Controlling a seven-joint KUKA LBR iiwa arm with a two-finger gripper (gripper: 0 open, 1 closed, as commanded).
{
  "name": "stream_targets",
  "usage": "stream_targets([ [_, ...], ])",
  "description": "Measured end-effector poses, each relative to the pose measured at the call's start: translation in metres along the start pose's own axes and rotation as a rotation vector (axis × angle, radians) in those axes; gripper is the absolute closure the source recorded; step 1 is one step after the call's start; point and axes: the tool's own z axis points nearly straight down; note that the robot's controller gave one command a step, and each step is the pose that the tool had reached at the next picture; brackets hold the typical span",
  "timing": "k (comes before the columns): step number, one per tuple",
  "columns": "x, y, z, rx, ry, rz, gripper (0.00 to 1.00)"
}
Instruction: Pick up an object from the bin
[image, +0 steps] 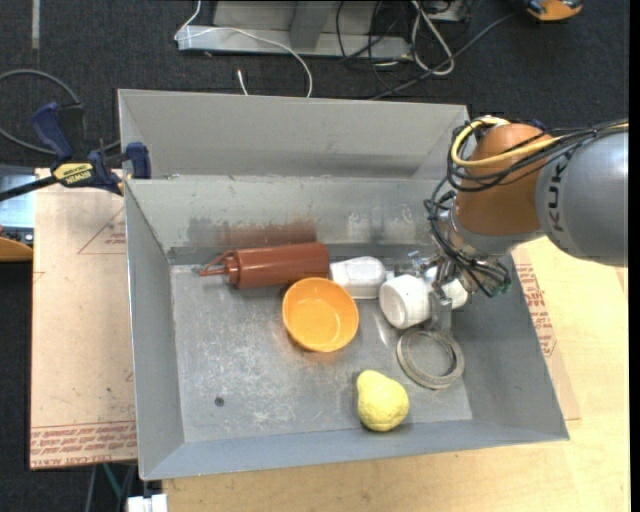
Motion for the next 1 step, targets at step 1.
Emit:
stream_targets([
  [1,0.0004,0.0015,-0.0253,-0.003,0.001,-0.001,1.00],
])
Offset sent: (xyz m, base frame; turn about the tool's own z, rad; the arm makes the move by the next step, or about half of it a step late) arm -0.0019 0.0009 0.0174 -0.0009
